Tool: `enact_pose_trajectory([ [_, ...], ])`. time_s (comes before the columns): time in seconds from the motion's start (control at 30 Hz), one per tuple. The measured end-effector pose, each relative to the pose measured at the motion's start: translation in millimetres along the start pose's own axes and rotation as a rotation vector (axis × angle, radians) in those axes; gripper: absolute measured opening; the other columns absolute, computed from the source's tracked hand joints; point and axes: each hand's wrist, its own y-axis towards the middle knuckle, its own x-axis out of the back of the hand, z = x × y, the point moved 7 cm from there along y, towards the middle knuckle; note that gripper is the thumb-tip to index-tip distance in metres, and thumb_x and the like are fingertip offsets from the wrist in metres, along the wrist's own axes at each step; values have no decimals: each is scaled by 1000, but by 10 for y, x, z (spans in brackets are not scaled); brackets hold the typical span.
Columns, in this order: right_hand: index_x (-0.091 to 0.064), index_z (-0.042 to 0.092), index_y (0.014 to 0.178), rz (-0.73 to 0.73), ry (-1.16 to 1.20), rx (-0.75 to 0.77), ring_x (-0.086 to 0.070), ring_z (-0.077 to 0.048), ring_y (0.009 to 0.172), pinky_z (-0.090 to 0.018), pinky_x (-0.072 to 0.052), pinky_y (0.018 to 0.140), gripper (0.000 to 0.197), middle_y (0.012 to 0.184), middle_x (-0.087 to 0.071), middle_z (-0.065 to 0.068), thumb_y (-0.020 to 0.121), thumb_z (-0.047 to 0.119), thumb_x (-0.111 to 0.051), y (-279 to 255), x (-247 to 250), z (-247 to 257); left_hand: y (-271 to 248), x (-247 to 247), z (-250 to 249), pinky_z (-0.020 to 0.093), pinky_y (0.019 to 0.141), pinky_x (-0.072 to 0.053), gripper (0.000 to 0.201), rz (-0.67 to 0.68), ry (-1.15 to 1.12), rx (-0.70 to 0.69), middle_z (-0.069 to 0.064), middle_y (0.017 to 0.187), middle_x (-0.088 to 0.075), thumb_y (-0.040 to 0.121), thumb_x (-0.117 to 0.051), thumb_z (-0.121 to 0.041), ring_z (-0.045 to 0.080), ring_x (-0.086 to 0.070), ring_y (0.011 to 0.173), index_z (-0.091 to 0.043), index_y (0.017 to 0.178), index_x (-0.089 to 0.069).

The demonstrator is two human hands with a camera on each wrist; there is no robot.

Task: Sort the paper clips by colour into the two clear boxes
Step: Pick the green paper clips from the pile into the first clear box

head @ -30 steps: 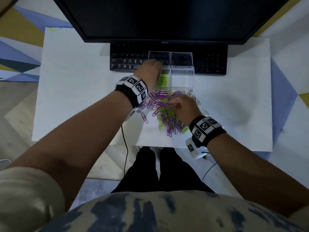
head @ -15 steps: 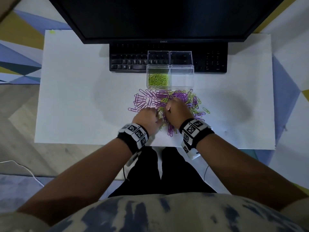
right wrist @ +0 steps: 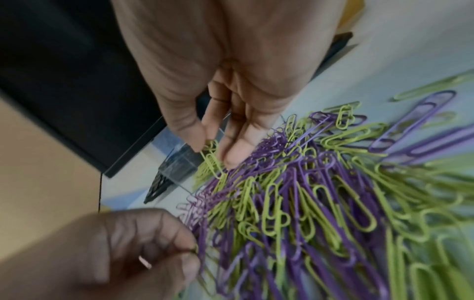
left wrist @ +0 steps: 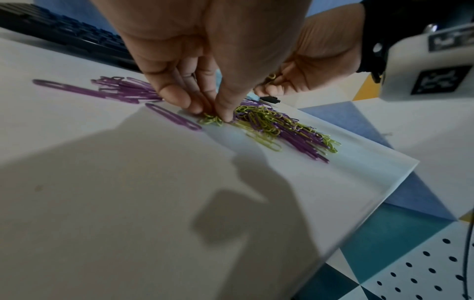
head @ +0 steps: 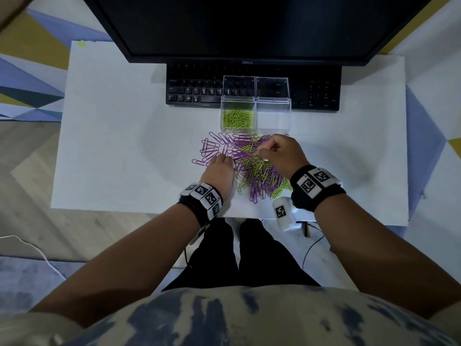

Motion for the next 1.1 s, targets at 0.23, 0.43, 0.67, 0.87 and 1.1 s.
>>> enact_pose_trajectory([
  [0.23, -53, 5, 76, 130, 672, -165, -67, -29, 70, -36, -58, 69, 13, 83, -66, -20, 85, -5, -57, -8, -95, 91, -12, -7, 24, 36, 98, -38, 31, -6, 89, -34, 16, 127, -48, 94, -41, -8, 30, -44, 119, 0, 125, -42],
  [0.43, -62, -5, 100, 217, 317, -183, -50, -15, 54, -27, -45, 54, 23, 62, -49, -2, 87, 14, -55, 4, -189, 8, -18, -24, -11, 36, 95, -40, 31, -25, 158, -121, 17, 124, -48, 94, -38, -4, 31, -47, 115, 1, 123, -43],
  [0.67, -72, 11, 86, 308, -483, 224, -63, -22, 82, -24, -46, 73, 10, 91, -68, -7, 81, 11, -63, -197, -640, 101, 120, 193, 279, 22, 84, -41, 22, -166, -346, 14, 11, 108, -53, 92, -45, -4, 23, -56, 90, -5, 104, -63],
  [0.87, -61, 8, 101, 334, -657, 290, -56, -27, 99, -37, -48, 83, 16, 112, -53, -8, 88, 17, -59, -289, -858, 41, 156, 206, 697, 37, 73, -55, 25, -146, -1070, 329, 5, 89, -69, 92, -47, 4, 21, -64, 76, -14, 86, -64],
  [1.1, -56, 7, 83, 308, -515, 281, -49, -20, 79, -35, -46, 72, 3, 90, -48, -3, 85, 9, -56, -223, -849, 111, 19, 212, 603, 25, 50, -50, 33, -34, -1560, 485, 12, 68, -58, 88, -27, 10, 19, -55, 56, -3, 81, -57],
])
